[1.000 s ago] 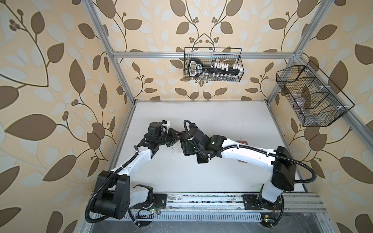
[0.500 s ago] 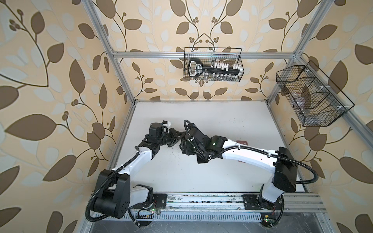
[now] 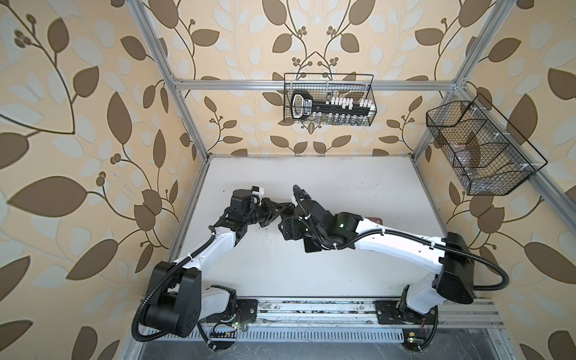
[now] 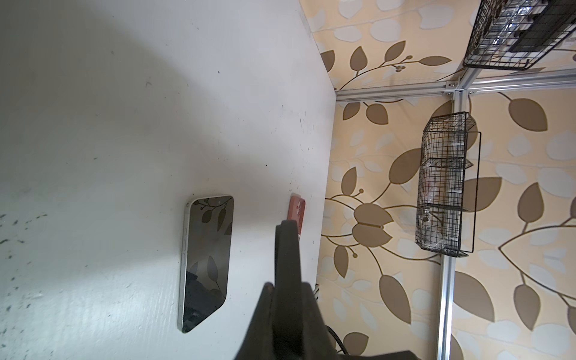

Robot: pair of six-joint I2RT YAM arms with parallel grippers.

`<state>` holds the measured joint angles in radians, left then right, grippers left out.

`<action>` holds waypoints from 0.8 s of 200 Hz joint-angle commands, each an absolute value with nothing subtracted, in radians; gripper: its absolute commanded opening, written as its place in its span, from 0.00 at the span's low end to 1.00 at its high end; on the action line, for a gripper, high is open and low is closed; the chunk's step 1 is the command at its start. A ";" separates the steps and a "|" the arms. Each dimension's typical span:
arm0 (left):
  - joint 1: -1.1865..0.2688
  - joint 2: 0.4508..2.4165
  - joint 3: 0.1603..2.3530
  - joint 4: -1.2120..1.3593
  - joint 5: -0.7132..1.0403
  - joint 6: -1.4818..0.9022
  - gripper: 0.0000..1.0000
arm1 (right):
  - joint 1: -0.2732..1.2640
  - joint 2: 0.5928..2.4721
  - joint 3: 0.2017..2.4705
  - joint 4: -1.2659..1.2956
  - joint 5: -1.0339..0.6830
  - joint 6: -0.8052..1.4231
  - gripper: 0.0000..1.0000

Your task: Take the phone out of the phone case

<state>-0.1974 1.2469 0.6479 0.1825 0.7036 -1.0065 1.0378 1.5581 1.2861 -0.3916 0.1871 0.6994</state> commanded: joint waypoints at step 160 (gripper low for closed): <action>-0.456 1.232 0.785 0.848 0.387 -1.190 0.00 | 0.569 0.907 0.515 0.447 -0.431 1.074 0.81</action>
<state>-0.3977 1.2171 0.7261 0.5957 0.4622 -1.1389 0.5606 0.9108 0.5415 0.3088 -0.3832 1.0100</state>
